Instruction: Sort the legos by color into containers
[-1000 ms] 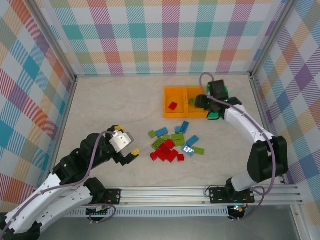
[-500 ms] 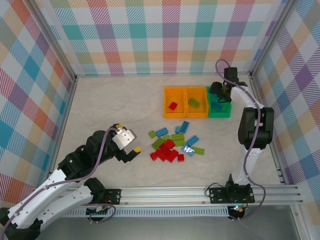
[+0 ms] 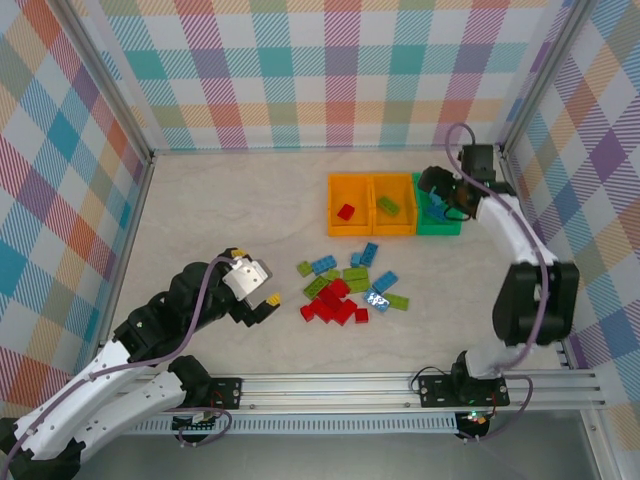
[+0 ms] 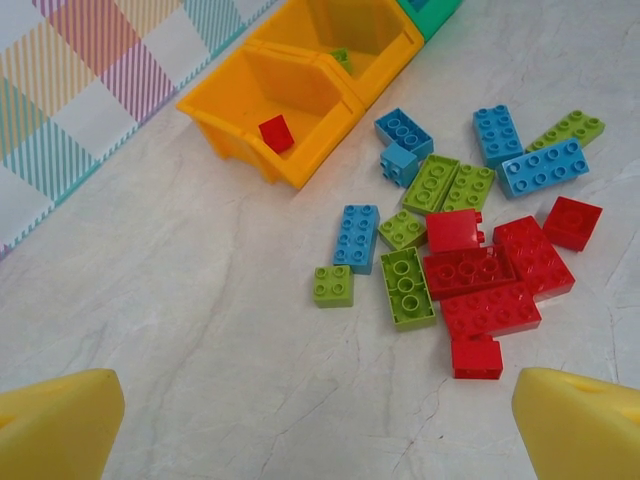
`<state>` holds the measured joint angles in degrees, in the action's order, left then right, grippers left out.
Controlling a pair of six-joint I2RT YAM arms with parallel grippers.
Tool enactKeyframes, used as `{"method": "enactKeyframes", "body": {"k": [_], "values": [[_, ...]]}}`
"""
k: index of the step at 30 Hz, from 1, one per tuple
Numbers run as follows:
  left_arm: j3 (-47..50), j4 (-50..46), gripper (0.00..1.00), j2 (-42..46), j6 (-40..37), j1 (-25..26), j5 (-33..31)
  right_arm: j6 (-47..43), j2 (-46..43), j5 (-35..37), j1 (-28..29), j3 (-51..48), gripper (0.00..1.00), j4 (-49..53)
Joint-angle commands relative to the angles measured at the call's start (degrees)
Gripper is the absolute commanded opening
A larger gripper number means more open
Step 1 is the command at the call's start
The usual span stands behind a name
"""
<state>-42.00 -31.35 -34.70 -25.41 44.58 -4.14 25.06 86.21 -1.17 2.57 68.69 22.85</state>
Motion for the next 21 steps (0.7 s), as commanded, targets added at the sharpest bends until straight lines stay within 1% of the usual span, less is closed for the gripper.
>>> {"method": "enactKeyframes", "body": {"k": [1, 5, 8, 10, 14, 17, 21], "values": [[-0.53, -0.14, 1.0, -0.64, -1.91, 0.05, 3.95, 2.37, -9.65, -3.31, 4.93, -11.4, 0.91, 1.28], [-0.8, -0.55, 1.0, -2.44, -2.09, 0.03, 5.2, 5.39, -16.32, -2.87, 11.93, -19.58, 0.9, 7.35], [-0.89, -0.64, 1.0, -2.83, -2.18, 0.05, 5.52, 6.88, -18.04, -1.74, 20.41, -22.22, 0.88, 8.79], [-0.77, -0.55, 1.0, -2.58, -2.18, -0.01, 5.46, 7.02, -15.5, -0.5, 25.23, -20.64, 0.88, 9.23], [-0.54, -0.55, 1.0, -1.89, -2.16, -0.01, 4.79, 5.67, -5.68, -0.26, 32.19, -14.39, 0.89, 8.45], [-0.54, -0.81, 1.0, -1.44, -2.27, 0.05, 3.77, 3.46, 2.07, 0.66, 33.88, -9.28, 0.93, 8.79], [-0.1, -0.51, 1.0, -0.53, -2.44, 0.05, 2.69, 1.64, 8.66, 1.38, 33.96, -5.6, 0.92, 7.54]]}}
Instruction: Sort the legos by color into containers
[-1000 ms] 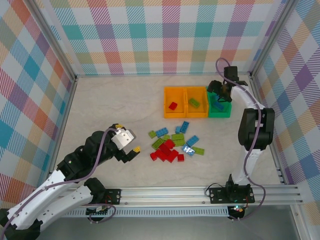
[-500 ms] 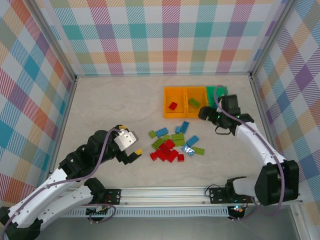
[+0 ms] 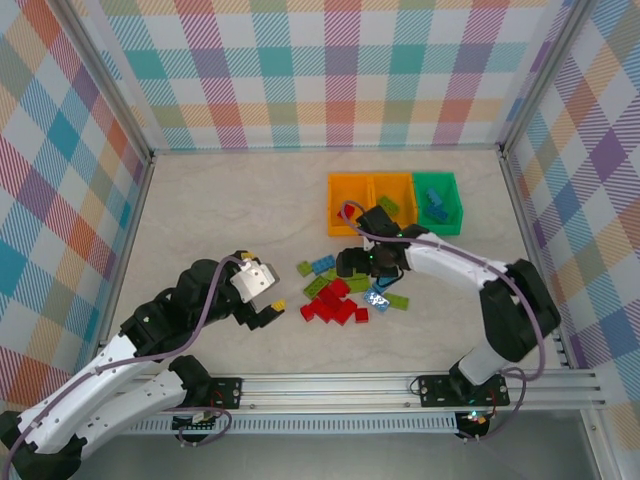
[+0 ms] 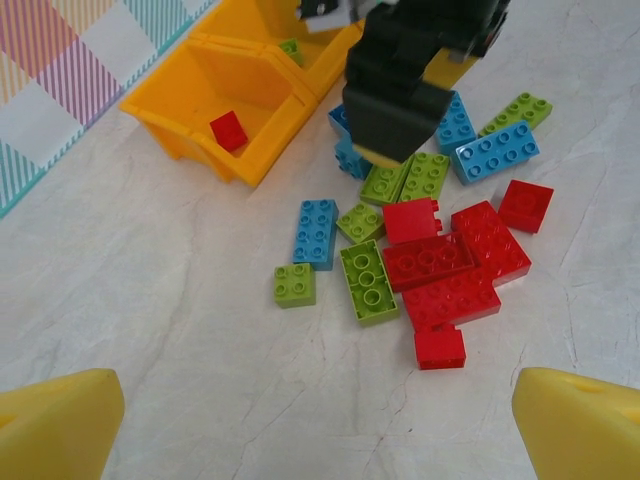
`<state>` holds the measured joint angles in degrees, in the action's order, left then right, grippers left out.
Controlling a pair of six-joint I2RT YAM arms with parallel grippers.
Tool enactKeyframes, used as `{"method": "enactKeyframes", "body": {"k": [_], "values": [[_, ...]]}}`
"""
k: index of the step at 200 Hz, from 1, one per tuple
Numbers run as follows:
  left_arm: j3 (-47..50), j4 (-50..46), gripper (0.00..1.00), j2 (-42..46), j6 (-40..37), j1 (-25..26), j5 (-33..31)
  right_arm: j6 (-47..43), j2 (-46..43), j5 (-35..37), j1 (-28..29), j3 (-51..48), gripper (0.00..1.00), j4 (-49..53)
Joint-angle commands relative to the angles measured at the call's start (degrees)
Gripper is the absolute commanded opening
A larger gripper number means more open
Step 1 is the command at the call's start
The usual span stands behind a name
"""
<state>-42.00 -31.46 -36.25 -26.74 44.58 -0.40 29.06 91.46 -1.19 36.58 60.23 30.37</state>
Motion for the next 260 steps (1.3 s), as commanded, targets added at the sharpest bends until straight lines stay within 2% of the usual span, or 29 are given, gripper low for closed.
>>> {"method": "enactKeyframes", "body": {"k": [1, 38, 80, 156, 170, 186, 210, 236, 260], "values": [[-0.02, -0.36, 1.0, 1.08, -1.2, 0.03, -1.13, -2.55, 4.58, 1.09, -0.02, 3.36, 0.92, -0.09], [-0.27, -0.44, 1.0, 0.48, -1.29, 0.0, -0.61, -2.96, 8.96, 1.19, 0.78, 3.94, 0.97, -0.79], [-0.24, -0.44, 1.0, 0.33, -1.38, 0.0, -0.46, -3.31, 12.87, 2.91, 1.02, 5.24, 0.91, -1.61], [-0.19, -0.44, 1.0, 0.25, -1.47, 0.03, -0.64, -2.69, 15.54, 9.71, 1.48, 3.69, 0.66, -2.17], [-0.18, -0.44, 1.0, 0.21, -1.47, 0.05, -0.64, -2.77, 15.59, 10.42, 1.48, 3.46, 0.67, -1.88], [-0.12, -0.44, 1.0, 0.28, -1.45, 0.05, -0.74, -3.17, 15.68, 10.13, 1.48, 3.23, 0.73, -1.97], [-0.1, -0.44, 1.0, 0.3, -1.44, 0.05, -0.88, -3.09, 17.0, 10.22, 1.48, 3.58, 0.73, -2.19], [-0.1, -0.52, 1.0, 0.43, -1.47, -0.01, -0.76, -3.22, 17.96, 12.09, 1.39, 3.39, 0.64, -2.57], [0.14, -0.44, 1.0, 0.65, -1.82, 0.07, 0.12, -3.31, 12.66, 13.08, 1.01, 0.95, 0.47, -4.72]]}}
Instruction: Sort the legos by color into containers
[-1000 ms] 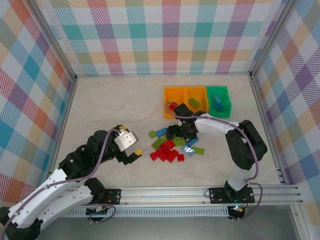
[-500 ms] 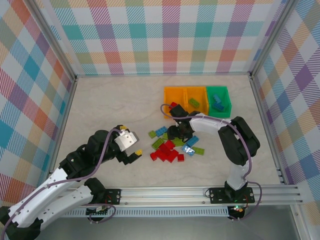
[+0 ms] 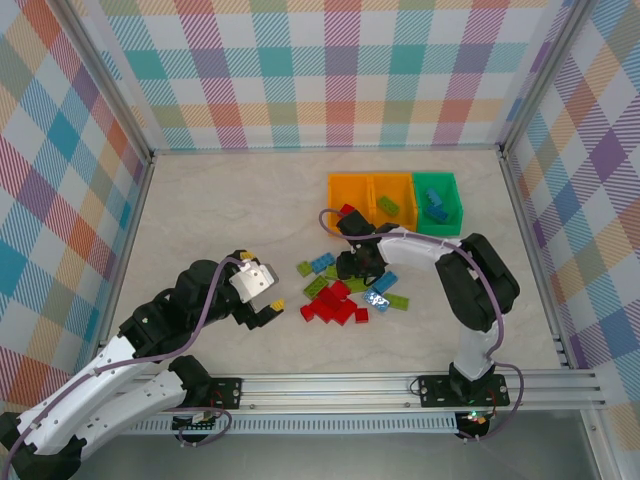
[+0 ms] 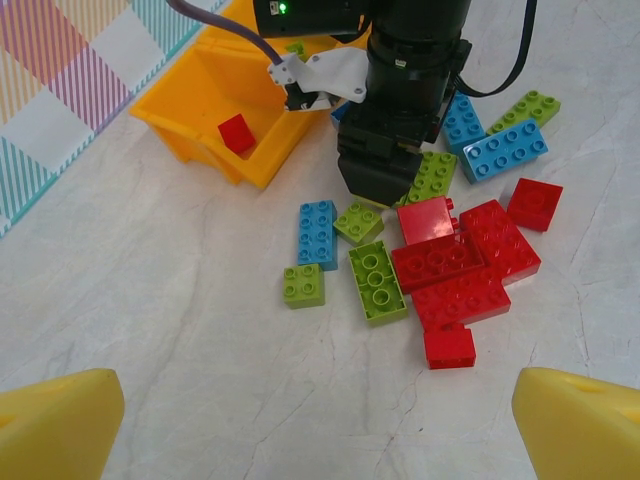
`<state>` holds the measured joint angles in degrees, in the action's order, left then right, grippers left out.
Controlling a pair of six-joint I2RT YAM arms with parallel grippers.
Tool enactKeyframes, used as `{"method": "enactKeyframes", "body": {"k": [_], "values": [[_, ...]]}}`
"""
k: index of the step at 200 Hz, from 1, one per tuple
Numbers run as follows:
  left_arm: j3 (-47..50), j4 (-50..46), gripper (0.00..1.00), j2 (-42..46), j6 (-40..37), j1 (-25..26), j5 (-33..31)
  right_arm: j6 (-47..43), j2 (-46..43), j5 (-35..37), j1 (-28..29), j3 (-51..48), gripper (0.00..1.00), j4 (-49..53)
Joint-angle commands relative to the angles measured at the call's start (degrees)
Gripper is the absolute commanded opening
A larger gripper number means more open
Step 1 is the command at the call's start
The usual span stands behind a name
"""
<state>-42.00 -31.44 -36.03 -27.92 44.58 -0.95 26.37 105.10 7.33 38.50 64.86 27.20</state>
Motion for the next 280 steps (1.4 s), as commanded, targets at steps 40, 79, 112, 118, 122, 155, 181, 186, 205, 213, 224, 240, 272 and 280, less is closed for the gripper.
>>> {"method": "enactKeyframes", "body": {"k": [40, 79, 112, 118, 122, 155, 181, 186, 205, 213, 224, 240, 272, 280], "values": [[0.06, -0.45, 1.0, 0.44, -0.73, 0.02, 0.55, -0.56, -12.86, 2.34, -4.9, -4.45, 0.47, -2.03], [0.01, -0.38, 1.0, 0.52, -0.63, 0.01, 0.11, -5.38, -16.11, 2.39, -13.95, 1.26, 0.48, -2.48], [0.03, -0.46, 1.0, 0.52, -0.56, 0.0, -0.1, -9.83, -4.66, 0.97, -20.89, 13.94, 0.49, -2.14], [0.08, -0.46, 1.0, 0.53, -0.59, 0.07, -0.34, -10.06, -2.1, 0.61, -21.56, 16.73, 0.49, -1.59], [0.09, -0.46, 1.0, 0.57, -0.61, 0.05, -0.51, -10.25, -0.48, 0.28, -21.89, 18.73, 0.49, -1.26], [0.58, -0.05, 1.0, 0.96, -0.76, 0.06, -1.91, -10.39, 10.12, -1.37, -23.3, 31.02, 0.52, 2.25], [1.0, 0.55, 1.0, 0.97, -0.99, -0.01, -2.39, -10.37, 12.23, -1.8, -23.34, 34.44, 0.65, 3.31], [1.05, 0.58, 1.0, 0.96, -1.02, 0.0, -2.39, -10.37, 12.12, -1.71, -23.31, 34.53, 0.68, 3.33], [1.14, 0.59, 1.0, 0.87, -1.08, 0.02, -2.84, -10.63, 11.42, -1.8, -23.3, 34.64, 0.78, 3.76], [1.13, 0.5, 1.0, 0.87, -1.03, 0.04, -3.06, -10.77, 10.94, -1.86, -23.3, 34.51, 0.81, 3.99], [1.13, 0.5, 1.0, 0.96, -1.04, 0.03, -3.28, -10.91, 9.74, -1.97, -23.3, 33.98, 0.85, 4.2], [1.22, 0.5, 1.0, 0.92, -1.08, 0.0, -3.42, -10.99, 7.14, -2.06, -23.32, 31.94, 0.92, 3.6], [1.39, 0.68, 1.0, 0.62, -0.54, 0.07, -4.51, -10.99, -1.38, -4.63, -23.31, 24.44, 0.97, 2.55], [1.24, 0.6, 1.0, 0.31, 0.28, 0.06, -5.25, -10.78, -5.21, -6.09, -23.21, 20.27, 0.99, 1.74]]}}
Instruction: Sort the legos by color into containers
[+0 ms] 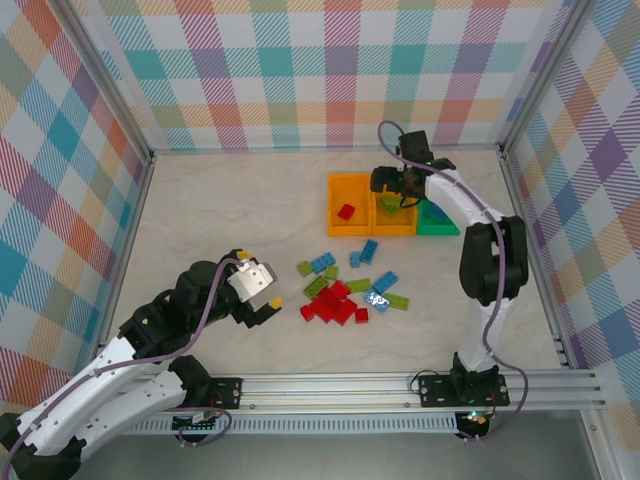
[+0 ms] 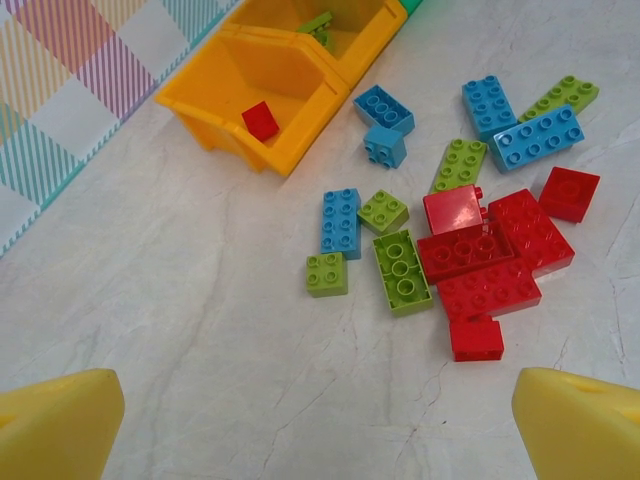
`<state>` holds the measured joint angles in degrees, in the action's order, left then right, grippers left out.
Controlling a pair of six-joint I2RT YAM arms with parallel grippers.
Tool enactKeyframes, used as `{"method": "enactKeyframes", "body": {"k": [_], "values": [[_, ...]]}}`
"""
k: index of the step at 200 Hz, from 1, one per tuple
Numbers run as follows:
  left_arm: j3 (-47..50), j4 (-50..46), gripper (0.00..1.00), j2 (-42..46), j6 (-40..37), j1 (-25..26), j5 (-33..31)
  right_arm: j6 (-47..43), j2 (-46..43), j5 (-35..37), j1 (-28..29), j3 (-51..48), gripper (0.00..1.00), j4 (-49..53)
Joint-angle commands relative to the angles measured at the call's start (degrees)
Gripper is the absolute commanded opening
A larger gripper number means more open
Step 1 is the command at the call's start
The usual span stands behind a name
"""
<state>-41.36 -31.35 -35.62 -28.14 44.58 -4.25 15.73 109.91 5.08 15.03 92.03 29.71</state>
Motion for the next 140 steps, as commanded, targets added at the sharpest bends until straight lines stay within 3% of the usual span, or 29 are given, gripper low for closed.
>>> {"method": "enactKeyframes", "body": {"k": [1, 38, 54, 69, 98, 140], "values": [[0.6, 0.51, 1.0, -0.17, 0.65, 0.06, -2.01, -0.14, -10.01, -3.84, 0.26, -6.9, 0.99, -0.77], [-3.36, -0.52, 1.0, -3.93, 6.73, 0.03, -8.7, 2.71, -29.15, -11.71, 1.96, -25.99, 1.0, -5.12], [-7.14, -0.58, 1.0, -7.62, 12.66, 0.04, -12.0, 3.09, -36.35, -15.64, 4.46, -31.0, 1.0, -3.8], [-10.88, -1.28, 1.0, -12.82, 19.78, 0.03, -11.22, 3.08, -42.03, -18.58, 7.62, -34.0, 1.0, -0.83], [-15.76, -1.11, 1.0, -23.43, 38.83, 0.05, -15.4, 4.07, -47.31, -21.26, 13.02, -34.8, 1.0, 6.97], [-20.16, 0.15, 0.99, -39.32, 58.72, -0.04, -15.68, 6.66, -49.14, -27.49, 19.0, -34.26, 1.0, 11.27]]}}
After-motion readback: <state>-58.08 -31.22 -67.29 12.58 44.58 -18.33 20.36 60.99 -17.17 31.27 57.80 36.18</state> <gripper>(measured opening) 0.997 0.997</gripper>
